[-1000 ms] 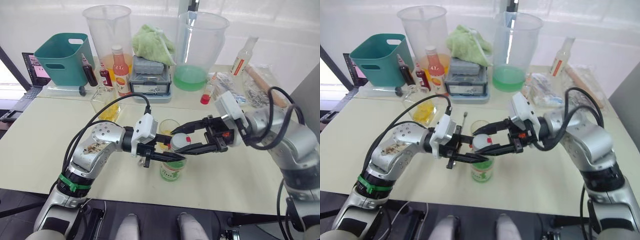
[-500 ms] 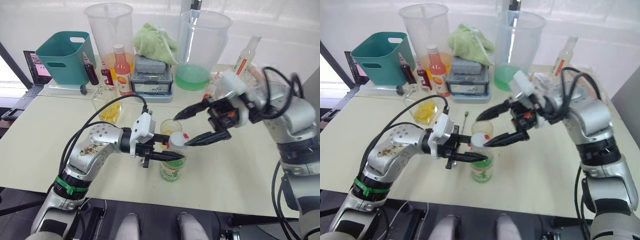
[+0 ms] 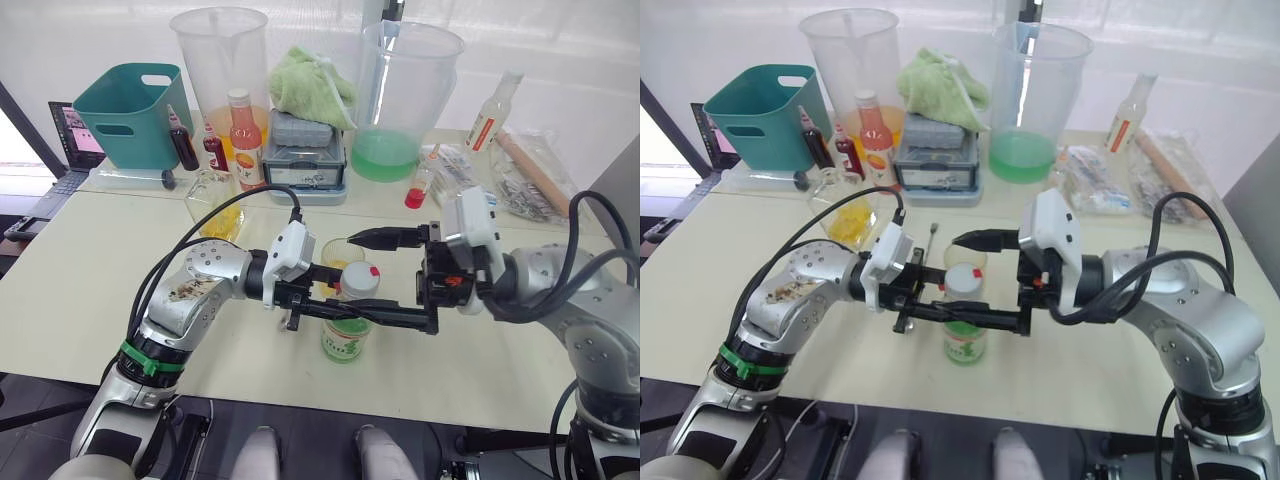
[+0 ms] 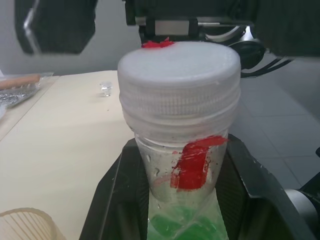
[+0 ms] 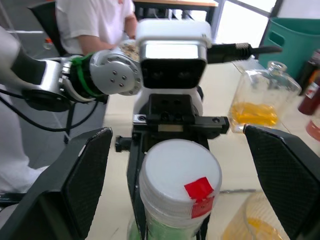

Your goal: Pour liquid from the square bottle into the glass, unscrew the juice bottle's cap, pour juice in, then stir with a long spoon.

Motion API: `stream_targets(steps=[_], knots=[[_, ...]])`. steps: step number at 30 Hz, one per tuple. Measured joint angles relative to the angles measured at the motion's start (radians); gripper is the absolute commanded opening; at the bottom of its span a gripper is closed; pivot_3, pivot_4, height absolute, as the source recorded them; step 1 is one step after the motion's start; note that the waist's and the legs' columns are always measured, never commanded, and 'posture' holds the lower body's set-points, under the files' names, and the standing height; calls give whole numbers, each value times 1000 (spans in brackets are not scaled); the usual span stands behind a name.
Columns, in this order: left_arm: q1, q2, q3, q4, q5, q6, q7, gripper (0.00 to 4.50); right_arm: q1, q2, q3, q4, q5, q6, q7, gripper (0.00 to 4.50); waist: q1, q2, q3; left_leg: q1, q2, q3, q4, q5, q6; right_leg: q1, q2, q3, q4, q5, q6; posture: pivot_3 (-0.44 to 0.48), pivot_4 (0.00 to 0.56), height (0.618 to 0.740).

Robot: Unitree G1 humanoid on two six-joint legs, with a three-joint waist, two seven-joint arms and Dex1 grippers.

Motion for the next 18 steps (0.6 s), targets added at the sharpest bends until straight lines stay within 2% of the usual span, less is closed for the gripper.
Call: stream_targets(steps=[4,7,13,18], knots=[[-6,-5,-1,19,2,-15,-14,1400,12,13,0,-17,3,21,-89,4463,0,0,0,0,0,0,0,0,0,0,0,0,0,0,0,0,150,723],[-7,-8,0,27,2,-21,-20,1400,13,13,1,-18,26,39,-124,3669,0,0,0,0,0,0,0,0,0,0,0,0,0,0,0,0,150,723],[2,-6,2,15,2,-21,-13,1400,21,4,10,-29,71,38,-106,1704,-1,0,0,0,0,0,0,0,0,0,0,0,0,0,0,0,150,723],[21,2,6,-18,2,-14,5,1400,-20,-26,42,35,66,4,5,1690,-2,0,0,0,0,0,0,0,0,0,0,0,-1,0,0,0,150,723]])
